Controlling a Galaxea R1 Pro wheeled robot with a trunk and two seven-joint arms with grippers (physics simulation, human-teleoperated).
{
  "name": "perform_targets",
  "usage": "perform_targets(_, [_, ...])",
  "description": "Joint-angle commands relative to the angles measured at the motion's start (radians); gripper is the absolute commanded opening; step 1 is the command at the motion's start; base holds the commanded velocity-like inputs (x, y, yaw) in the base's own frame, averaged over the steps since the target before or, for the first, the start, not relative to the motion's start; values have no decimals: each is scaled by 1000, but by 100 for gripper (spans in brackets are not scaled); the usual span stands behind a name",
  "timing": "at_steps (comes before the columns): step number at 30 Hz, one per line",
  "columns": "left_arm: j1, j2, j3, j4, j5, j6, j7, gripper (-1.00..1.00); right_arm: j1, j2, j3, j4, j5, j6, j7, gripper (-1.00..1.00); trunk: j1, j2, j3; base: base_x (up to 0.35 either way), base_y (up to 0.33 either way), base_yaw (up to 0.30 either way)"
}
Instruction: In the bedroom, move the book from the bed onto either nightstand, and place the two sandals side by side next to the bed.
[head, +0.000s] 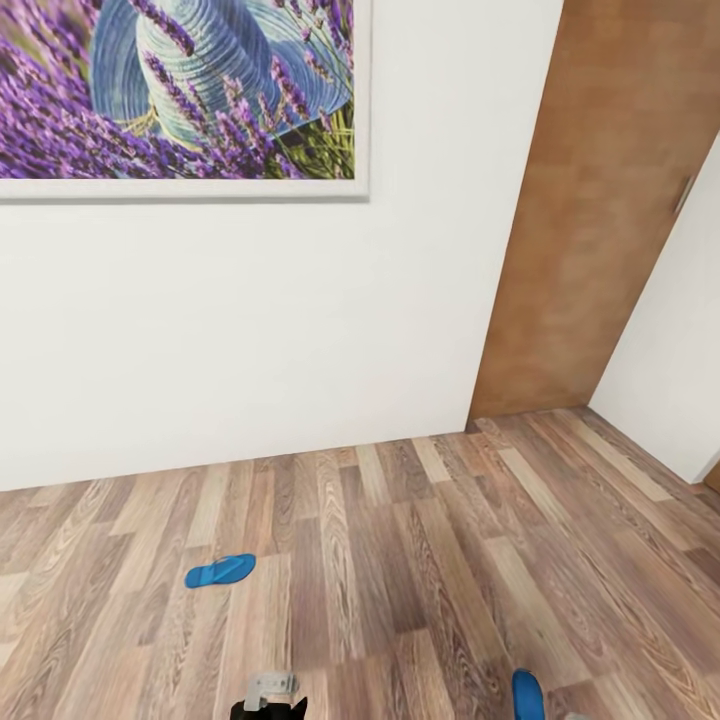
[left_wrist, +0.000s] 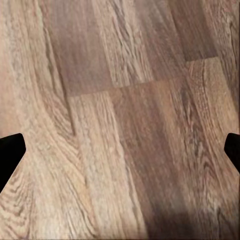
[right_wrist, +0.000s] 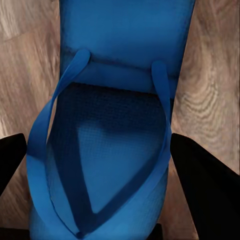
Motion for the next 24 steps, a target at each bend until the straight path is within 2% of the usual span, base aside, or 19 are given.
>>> perform_targets(1, [-1,0,-8,1,10,-4,-1,100,-1,0,-8,1,-4,0,5,-100,0,0,-1,278,-187,0])
perform_targets(24, [-1,0,-8,1,10,-4,-1,100,-1,0,-8,1,-4,0,5,-100,0,0,-1,272,-192,0])
